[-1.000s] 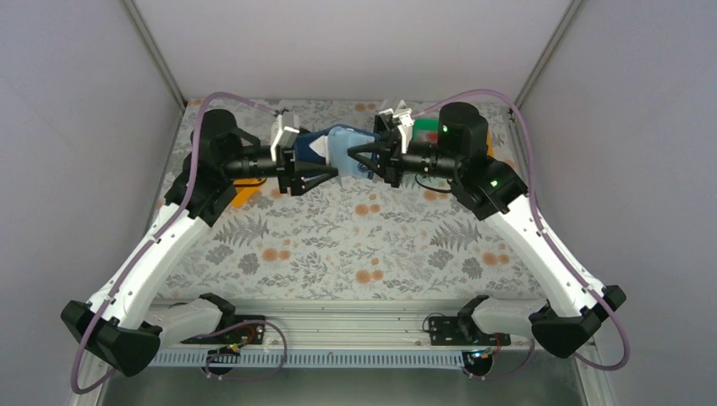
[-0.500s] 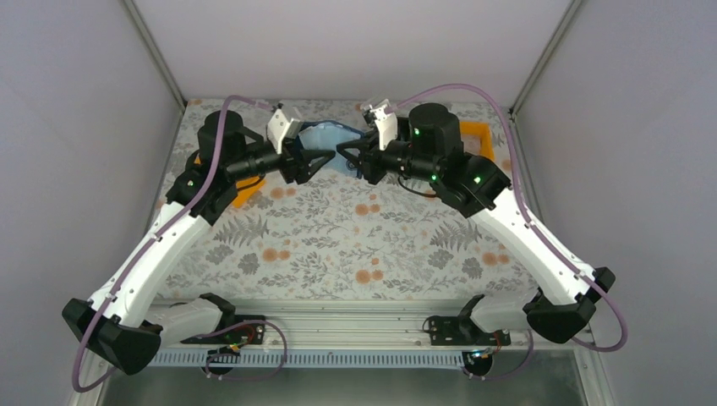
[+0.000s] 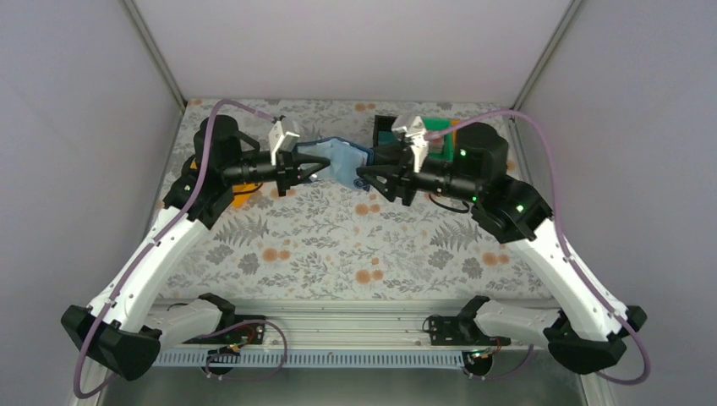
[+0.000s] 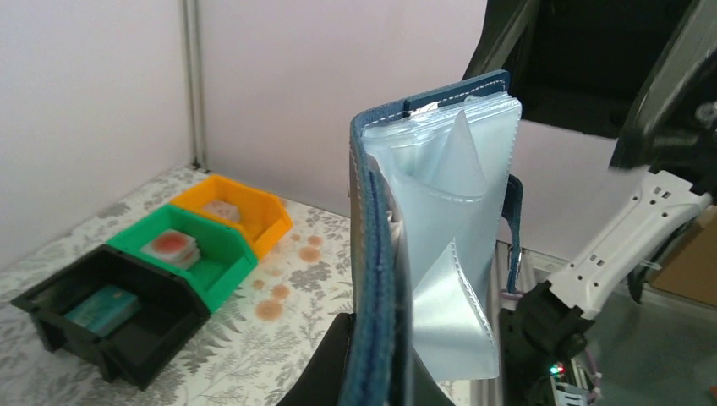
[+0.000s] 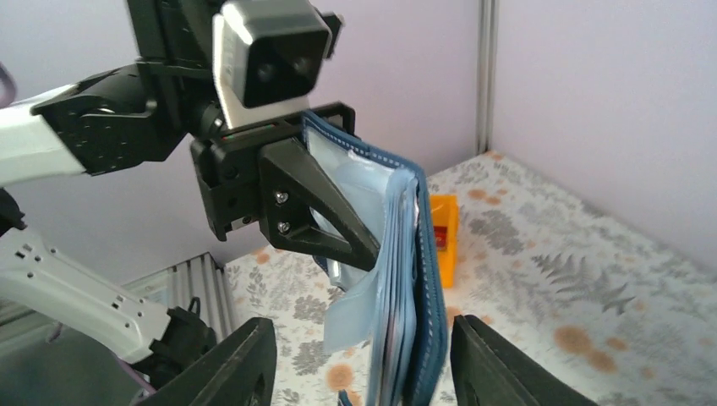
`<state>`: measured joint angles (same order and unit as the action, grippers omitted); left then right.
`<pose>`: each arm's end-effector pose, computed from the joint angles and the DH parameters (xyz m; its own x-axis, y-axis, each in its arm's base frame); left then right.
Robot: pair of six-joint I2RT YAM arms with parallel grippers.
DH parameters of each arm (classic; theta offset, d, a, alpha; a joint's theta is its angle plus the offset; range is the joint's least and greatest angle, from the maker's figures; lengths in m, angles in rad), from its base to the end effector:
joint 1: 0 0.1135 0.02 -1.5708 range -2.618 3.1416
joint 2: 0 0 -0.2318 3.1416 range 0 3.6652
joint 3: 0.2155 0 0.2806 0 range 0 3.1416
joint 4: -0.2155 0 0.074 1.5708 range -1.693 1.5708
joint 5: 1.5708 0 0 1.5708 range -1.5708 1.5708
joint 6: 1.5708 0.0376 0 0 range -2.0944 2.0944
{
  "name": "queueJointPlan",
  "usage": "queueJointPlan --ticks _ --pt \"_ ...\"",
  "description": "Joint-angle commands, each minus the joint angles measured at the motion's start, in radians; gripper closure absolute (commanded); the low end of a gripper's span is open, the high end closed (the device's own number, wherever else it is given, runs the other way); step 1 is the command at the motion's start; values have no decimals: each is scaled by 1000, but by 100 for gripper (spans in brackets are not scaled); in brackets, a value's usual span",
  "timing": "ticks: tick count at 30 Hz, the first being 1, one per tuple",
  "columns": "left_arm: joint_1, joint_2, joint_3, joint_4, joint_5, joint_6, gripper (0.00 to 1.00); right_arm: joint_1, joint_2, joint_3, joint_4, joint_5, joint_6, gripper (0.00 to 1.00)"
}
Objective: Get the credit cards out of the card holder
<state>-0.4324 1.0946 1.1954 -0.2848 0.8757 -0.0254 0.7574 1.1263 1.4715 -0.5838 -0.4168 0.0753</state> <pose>0.2393 -0.1422 0.3888 -0.1903 0.0699 -0.9792 0.9494 0.2670 -0.1654 0.1808 0.1919 0.4464 -0.2400 -0.1323 -0.9617 -0.8985 0.4053 0.1685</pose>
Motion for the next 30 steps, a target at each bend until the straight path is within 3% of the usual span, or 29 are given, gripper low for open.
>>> queueJointPlan --ticks 1,4,13,23,30 --pt "7 -14 -11 54 81 -38 98 -39 -50 -34 -17 -72 -58 44" --pt "8 -18 -18 64 95 -42 98 -41 -48 -51 -13 -49 -41 46" --pt "9 -28 -22 77 114 -54 98 -52 -35 -60 -31 33 -59 73" --pt "-1 -18 -28 116 181 -47 98 -55 42 -63 61 -30 -34 91" --pt "-9 -13 -39 120 173 -45 98 -50 116 -31 113 -158 -40 90"
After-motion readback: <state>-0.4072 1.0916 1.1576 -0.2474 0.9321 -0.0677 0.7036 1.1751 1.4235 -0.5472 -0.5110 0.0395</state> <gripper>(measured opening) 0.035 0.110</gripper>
